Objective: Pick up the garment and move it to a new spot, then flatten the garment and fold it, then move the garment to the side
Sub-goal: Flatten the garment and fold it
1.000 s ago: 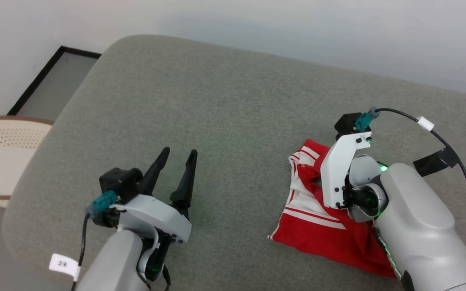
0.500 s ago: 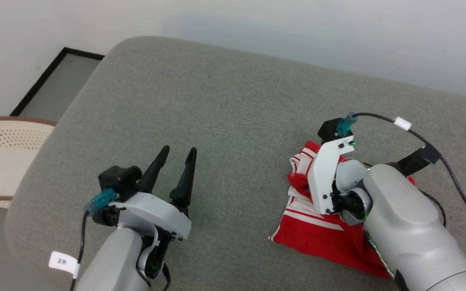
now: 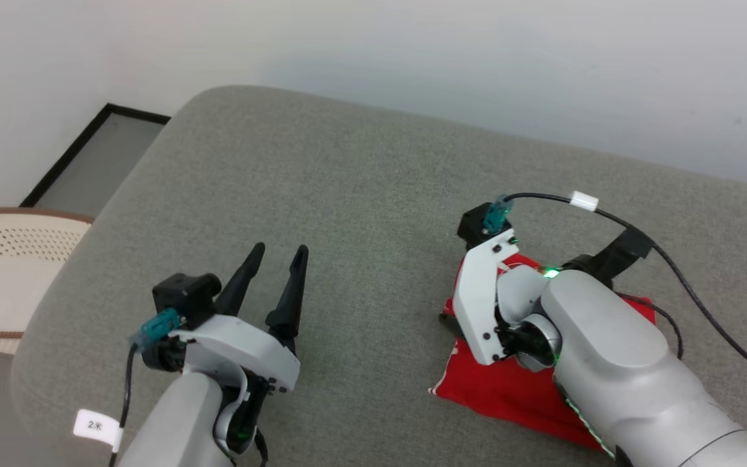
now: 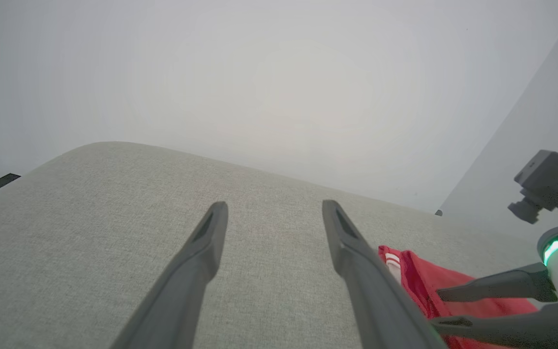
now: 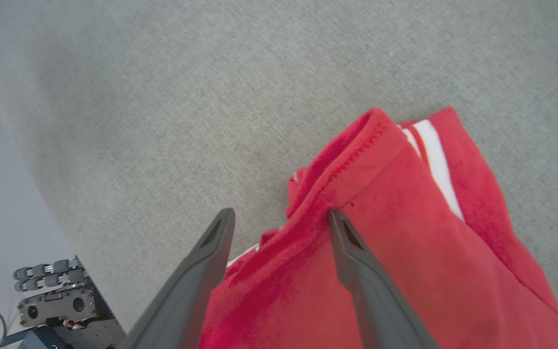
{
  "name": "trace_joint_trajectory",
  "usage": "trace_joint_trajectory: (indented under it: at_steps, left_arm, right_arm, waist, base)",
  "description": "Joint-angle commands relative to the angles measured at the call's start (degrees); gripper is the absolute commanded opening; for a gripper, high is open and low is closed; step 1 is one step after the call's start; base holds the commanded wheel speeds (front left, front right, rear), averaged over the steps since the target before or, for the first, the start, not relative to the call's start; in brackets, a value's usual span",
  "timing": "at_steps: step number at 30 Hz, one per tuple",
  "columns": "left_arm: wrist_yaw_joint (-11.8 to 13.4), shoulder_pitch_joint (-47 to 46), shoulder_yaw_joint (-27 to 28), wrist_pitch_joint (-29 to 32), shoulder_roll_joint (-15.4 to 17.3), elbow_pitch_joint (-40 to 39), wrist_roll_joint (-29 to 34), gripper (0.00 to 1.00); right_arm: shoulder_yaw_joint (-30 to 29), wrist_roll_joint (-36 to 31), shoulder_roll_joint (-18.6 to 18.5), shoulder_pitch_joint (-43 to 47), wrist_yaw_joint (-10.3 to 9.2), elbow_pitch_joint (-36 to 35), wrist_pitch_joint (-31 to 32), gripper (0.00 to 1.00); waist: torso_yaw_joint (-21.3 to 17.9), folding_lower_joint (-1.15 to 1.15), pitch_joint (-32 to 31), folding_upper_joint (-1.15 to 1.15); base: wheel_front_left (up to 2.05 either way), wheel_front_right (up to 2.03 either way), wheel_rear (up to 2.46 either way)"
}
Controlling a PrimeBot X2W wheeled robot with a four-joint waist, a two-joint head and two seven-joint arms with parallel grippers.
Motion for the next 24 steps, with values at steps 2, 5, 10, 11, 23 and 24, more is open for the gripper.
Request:
trace_joint_trajectory:
  at_steps: [2, 5, 10, 11, 23, 24]
  left_arm:
    - [-0.12, 0.92, 0.3, -0.22, 0.23, 0.13, -0.54, 1.0]
    - [-0.12, 1.41, 0.48, -0.22, 0.54, 0.26, -0.57, 1.0]
    - [-0.12, 2.39, 1.09, -0.22, 1.15, 0.46, -0.64, 1.0]
    - [-0.12, 2.65, 1.28, -0.22, 1.31, 0.46, -0.63, 1.0]
    - [0.56, 7.17, 4.18, -0.13, 3.24, -1.42, 0.93, 1.0]
    - [0.85, 7.58, 4.43, -0.14, 3.22, -1.89, 1.22, 1.0]
  right_arm:
    - [1.7, 2.23, 0.08, 0.59, -0.07, -1.21, 0.56, 1.0]
    - [2.85, 4.23, 0.12, 0.89, -0.07, -2.1, 1.01, 1.0]
    - [5.12, 6.57, 0.1, 0.89, -0.07, -3.62, 2.04, 1.0]
    - [5.58, 7.17, 0.11, 0.75, -0.07, -4.08, 2.22, 1.0]
    - [5.98, 11.31, 0.14, 0.96, -0.07, -13.08, -7.3, 1.0]
    - [5.81, 10.76, 0.16, 1.33, -0.07, -13.62, -9.37, 1.0]
  waist:
    - [-0.07, 0.0, -0.91, 0.0]
    - [-0.17, 0.0, -1.55, 0.0]
    - [-0.81, 0.0, -2.66, 0.0]
    - [-1.07, 0.0, -2.91, 0.0]
    - [-6.71, 0.0, -5.0, 0.0]
    - [-7.27, 0.0, -5.06, 0.0]
  base:
    - [0.0, 0.0, 0.0]
    - [0.0, 0.0, 0.0]
    - [0.0, 0.0, 0.0]
    - [0.0, 0.0, 0.0]
    - [0.0, 0.0, 0.0]
    - [0.0, 0.0, 0.0]
